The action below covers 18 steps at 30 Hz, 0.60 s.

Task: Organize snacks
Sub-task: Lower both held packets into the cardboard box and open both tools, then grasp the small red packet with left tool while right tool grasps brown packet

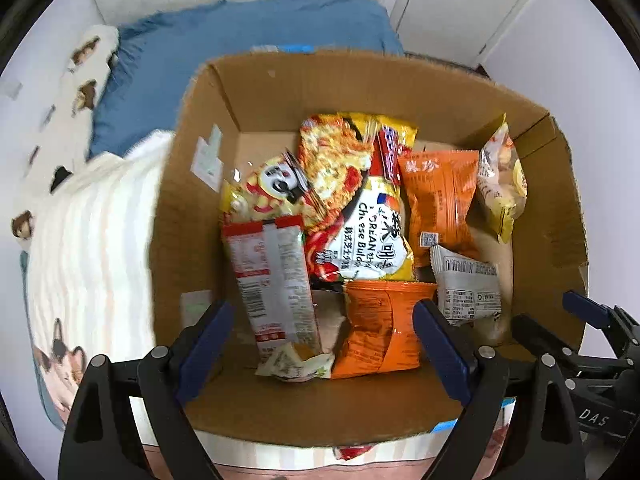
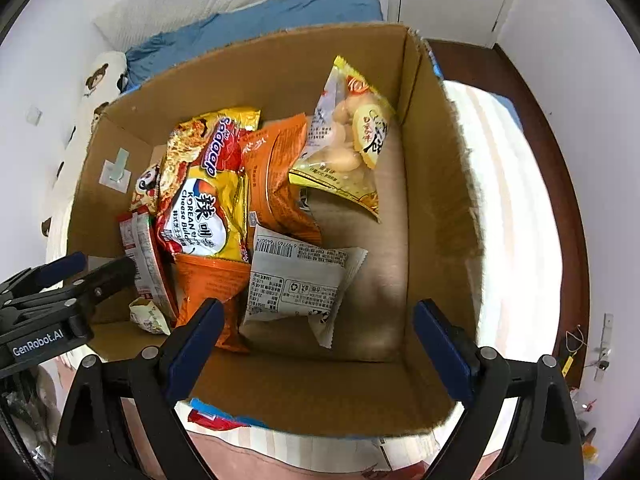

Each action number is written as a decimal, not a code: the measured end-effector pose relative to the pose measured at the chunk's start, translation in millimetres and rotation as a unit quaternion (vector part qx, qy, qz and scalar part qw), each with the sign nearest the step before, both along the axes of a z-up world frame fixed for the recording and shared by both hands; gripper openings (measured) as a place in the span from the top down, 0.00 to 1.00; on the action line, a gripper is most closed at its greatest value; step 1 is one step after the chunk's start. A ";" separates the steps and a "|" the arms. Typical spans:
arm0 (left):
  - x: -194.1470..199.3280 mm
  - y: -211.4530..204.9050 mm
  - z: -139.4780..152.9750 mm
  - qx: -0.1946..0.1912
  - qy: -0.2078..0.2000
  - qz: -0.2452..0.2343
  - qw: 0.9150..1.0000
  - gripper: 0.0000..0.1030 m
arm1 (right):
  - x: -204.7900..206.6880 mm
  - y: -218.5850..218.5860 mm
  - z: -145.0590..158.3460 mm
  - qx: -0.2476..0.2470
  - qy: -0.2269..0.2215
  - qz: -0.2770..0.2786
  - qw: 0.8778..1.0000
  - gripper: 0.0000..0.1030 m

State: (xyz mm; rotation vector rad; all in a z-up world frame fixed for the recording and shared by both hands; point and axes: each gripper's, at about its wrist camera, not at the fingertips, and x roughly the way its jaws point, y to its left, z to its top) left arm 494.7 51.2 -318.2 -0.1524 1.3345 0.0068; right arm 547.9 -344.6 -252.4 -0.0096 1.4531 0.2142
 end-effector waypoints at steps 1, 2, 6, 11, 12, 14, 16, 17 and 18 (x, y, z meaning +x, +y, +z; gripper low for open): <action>-3.8 0.2 4.6 0.006 -0.009 0.001 1.000 0.11 | -3.4 -0.3 3.8 0.002 -0.006 0.002 1.000 0.05; -4.7 0.1 8.2 0.009 -0.016 0.003 1.000 0.11 | -7.1 -0.7 7.5 0.003 -0.013 0.003 1.000 0.05; -25.8 -2.5 27.2 0.021 -0.059 0.007 0.998 0.11 | -21.9 -0.3 22.3 0.001 -0.050 0.004 0.999 0.05; -47.5 -7.8 44.9 0.041 -0.098 0.007 0.994 0.11 | -46.2 -0.8 48.9 -0.005 -0.103 0.009 0.995 0.06; -53.0 -7.4 48.9 0.037 -0.103 0.008 0.994 0.11 | -51.2 -1.7 54.1 -0.004 -0.111 0.009 0.994 0.05; -64.1 -9.0 54.8 0.038 -0.113 0.010 0.993 0.11 | -61.1 -2.5 63.5 -0.005 -0.127 0.011 0.992 0.06; -75.7 -10.7 60.9 0.037 -0.126 0.010 0.991 0.11 | -73.4 -3.8 75.4 -0.005 -0.147 0.011 0.989 0.06; -81.8 -11.5 64.7 0.036 -0.131 0.010 0.991 0.11 | -76.8 -3.8 79.1 -0.003 -0.152 0.011 0.988 0.06; -88.5 -12.2 69.2 0.034 -0.137 0.010 0.990 0.11 | -82.1 -4.4 83.7 0.000 -0.158 0.010 0.987 0.06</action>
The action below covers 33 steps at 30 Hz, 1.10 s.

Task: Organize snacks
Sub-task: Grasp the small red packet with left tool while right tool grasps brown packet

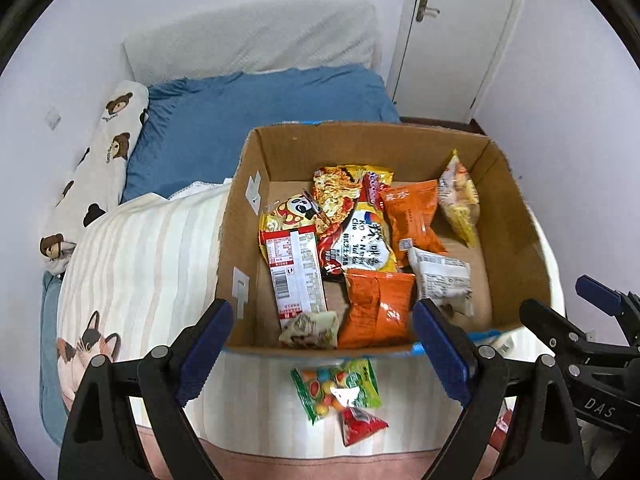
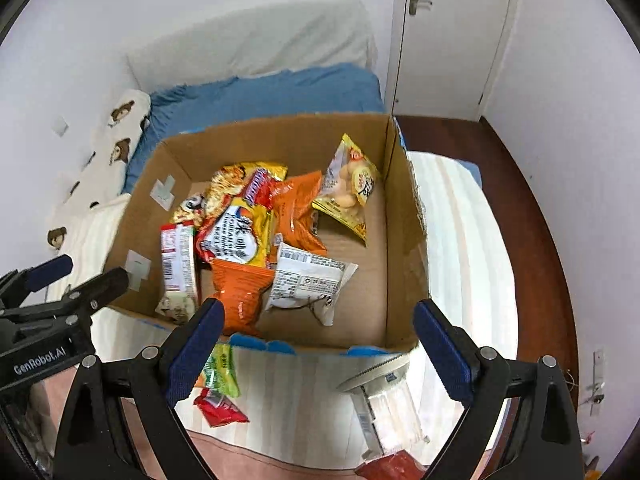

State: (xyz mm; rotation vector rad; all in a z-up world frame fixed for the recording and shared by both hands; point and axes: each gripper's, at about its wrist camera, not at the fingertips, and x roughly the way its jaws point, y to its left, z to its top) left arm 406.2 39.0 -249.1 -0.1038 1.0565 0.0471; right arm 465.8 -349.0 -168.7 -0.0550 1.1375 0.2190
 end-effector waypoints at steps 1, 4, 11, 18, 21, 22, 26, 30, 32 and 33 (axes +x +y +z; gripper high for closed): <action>-6.4 -0.7 4.0 -0.002 -0.006 -0.001 1.000 0.11 | -6.0 -1.0 5.3 0.007 -0.006 -0.001 1.000 0.06; -23.8 -1.9 12.1 -0.004 -0.019 -0.005 1.000 0.11 | -24.8 -5.7 19.7 0.034 -0.012 -0.004 0.999 0.06; -66.4 -1.9 5.4 -0.011 -0.016 -0.011 1.000 0.11 | -68.8 -20.1 17.1 0.068 0.006 -0.017 0.997 0.05; -86.4 -8.7 -66.3 -0.022 0.071 -0.001 0.997 0.11 | -106.0 -86.7 -43.9 0.087 0.092 -0.101 0.987 0.05; -87.3 -16.1 -99.9 -0.026 0.105 0.002 0.994 0.11 | -121.6 -124.8 -70.9 0.078 0.123 -0.146 0.979 0.05; -86.6 -18.9 -108.2 -0.026 0.114 0.002 0.993 0.11 | -125.9 -137.6 -80.0 0.078 0.132 -0.160 0.975 0.05; -83.6 -31.7 -137.0 -0.021 0.145 -0.005 0.989 0.11 | -136.7 -174.6 -122.2 0.083 0.164 -0.202 0.962 0.05; -83.9 -41.4 -151.2 -0.010 0.159 -0.015 0.987 0.11 | -145.7 -185.6 -162.9 0.139 0.188 -0.215 0.948 0.06; -84.8 -43.3 -156.5 -0.008 0.167 -0.016 0.986 0.11 | -149.9 -176.4 -174.1 0.152 0.189 -0.201 0.949 0.06; -85.8 -43.1 -158.9 -0.007 0.170 -0.015 0.985 0.11 | -151.8 -170.1 -177.0 0.153 0.190 -0.195 0.950 0.06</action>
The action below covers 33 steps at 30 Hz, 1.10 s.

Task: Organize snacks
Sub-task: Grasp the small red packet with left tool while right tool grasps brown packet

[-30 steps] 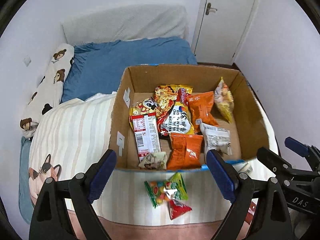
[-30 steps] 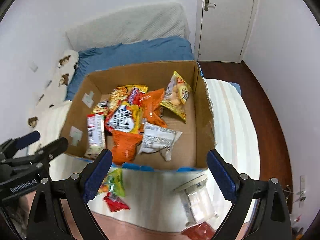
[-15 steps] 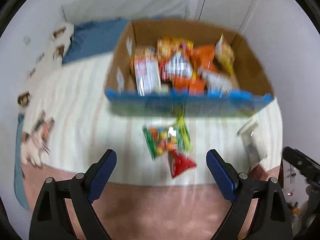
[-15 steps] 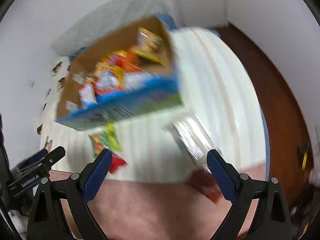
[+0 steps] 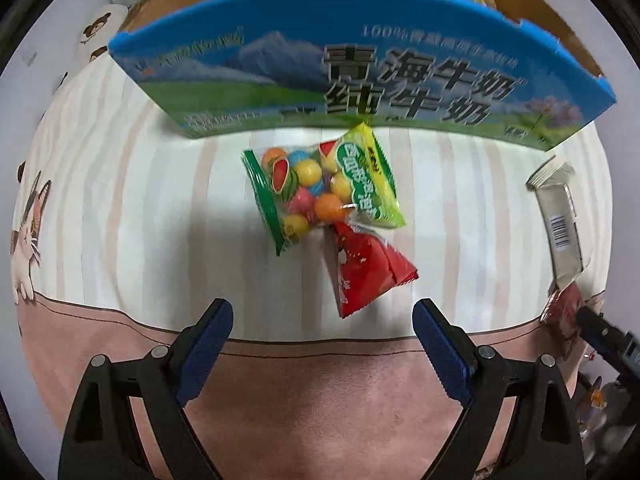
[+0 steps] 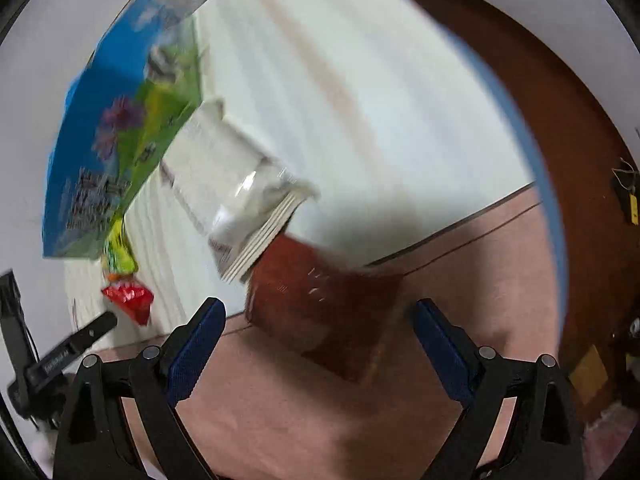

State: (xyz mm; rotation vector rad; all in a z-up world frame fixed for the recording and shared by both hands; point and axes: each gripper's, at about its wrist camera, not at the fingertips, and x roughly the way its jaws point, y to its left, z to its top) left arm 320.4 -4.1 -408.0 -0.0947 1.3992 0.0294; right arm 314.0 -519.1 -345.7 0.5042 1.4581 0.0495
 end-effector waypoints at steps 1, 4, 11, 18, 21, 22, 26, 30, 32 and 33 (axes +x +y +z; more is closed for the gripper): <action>-0.3 0.4 -1.6 0.001 0.002 0.001 1.000 0.11 | -4.1 8.2 -1.4 0.009 0.000 0.009 1.000 0.06; -1.3 2.7 -4.6 -0.001 0.007 0.005 1.000 0.11 | -13.7 39.8 4.5 0.074 0.011 0.056 0.996 0.06; 6.1 9.8 -14.3 -0.028 0.020 0.015 0.999 0.11 | -7.1 69.4 26.5 -0.062 -0.020 0.114 0.991 0.06; 36.6 4.5 -37.2 -0.094 0.036 0.022 0.995 0.44 | 14.4 91.4 -11.3 -0.122 0.001 0.128 0.984 0.17; 35.7 5.7 -43.9 -0.104 0.041 0.020 0.994 0.62 | 8.0 95.7 -11.2 -0.141 -0.005 0.133 0.981 0.36; 32.2 6.4 -43.3 -0.099 0.037 0.017 0.994 0.62 | 4.3 96.2 -9.8 -0.139 -0.006 0.137 0.981 0.38; -4.9 4.9 -44.9 -0.084 0.048 -0.003 0.995 0.63 | -19.8 110.9 -9.4 -0.116 0.008 0.156 0.981 0.39; -47.9 3.9 -48.8 -0.071 0.070 -0.029 0.995 0.63 | -49.8 125.3 -10.9 -0.085 0.030 0.181 0.979 0.39; -67.6 4.5 -52.3 -0.068 0.081 -0.037 0.994 0.62 | -61.0 133.1 -11.5 -0.076 0.038 0.190 0.978 0.39; -76.4 5.8 -55.6 -0.067 0.085 -0.038 0.993 0.62 | -65.7 135.4 -12.6 -0.073 0.041 0.193 0.978 0.39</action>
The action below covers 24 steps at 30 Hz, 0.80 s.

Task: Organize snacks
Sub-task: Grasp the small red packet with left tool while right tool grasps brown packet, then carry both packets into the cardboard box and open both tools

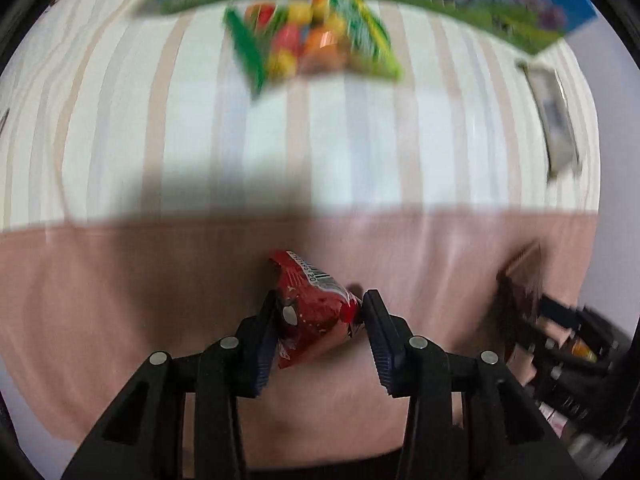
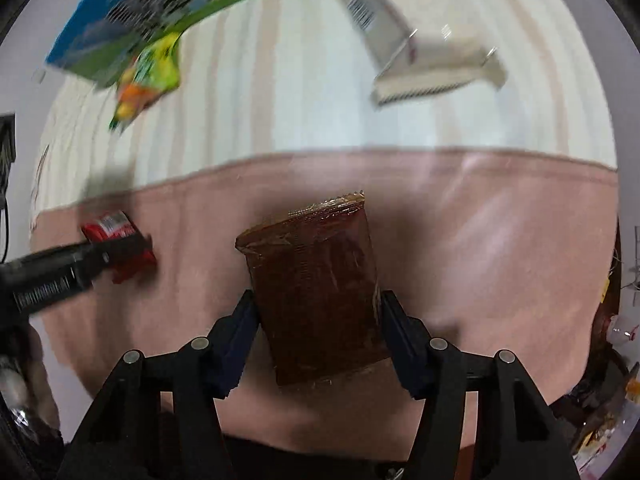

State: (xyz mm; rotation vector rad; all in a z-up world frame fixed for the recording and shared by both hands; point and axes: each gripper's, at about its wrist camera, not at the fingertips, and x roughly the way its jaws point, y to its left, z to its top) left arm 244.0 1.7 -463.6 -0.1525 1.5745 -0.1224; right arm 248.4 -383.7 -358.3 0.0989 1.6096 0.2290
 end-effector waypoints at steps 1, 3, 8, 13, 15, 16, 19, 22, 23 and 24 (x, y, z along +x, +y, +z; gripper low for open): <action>-6.2 1.7 -4.0 0.002 0.002 0.000 1.000 0.62 | -3.2 2.2 -1.2 -0.001 0.001 0.001 1.000 0.39; -11.1 6.6 -12.2 -0.003 0.005 0.010 1.000 0.60 | -8.3 6.9 -5.5 -0.004 0.003 -0.005 1.000 0.38; -3.8 18.8 -26.5 -0.022 0.012 0.036 0.999 0.60 | -3.6 2.0 -14.3 0.003 0.012 -0.027 1.000 0.33; -5.0 46.2 -26.3 -0.033 0.008 0.056 0.998 0.62 | -6.9 -0.6 -20.5 0.004 0.007 -0.037 0.999 0.36; -2.6 49.0 -22.1 -0.026 0.004 0.054 0.998 0.64 | -8.5 -3.1 -18.2 0.002 0.001 -0.039 0.999 0.39; -5.4 46.1 -17.8 -0.024 0.000 0.054 0.998 0.64 | -10.5 -5.3 -15.9 0.006 -0.002 -0.041 0.999 0.40; -8.8 46.4 -0.7 -0.023 -0.016 0.047 0.998 0.64 | -17.4 -23.1 -1.6 0.030 -0.008 -0.051 0.998 0.40; -8.8 37.7 30.0 -0.031 -0.042 0.035 0.998 0.64 | -20.5 -31.8 20.8 0.066 -0.010 -0.063 0.996 0.40; -6.9 33.8 39.6 -0.035 -0.049 0.031 0.998 0.64 | -19.2 -34.1 29.6 0.074 -0.015 -0.063 0.995 0.40; -2.4 29.1 53.4 -0.044 -0.059 0.029 0.997 0.64 | -16.3 -37.3 42.3 0.084 -0.023 -0.063 0.994 0.40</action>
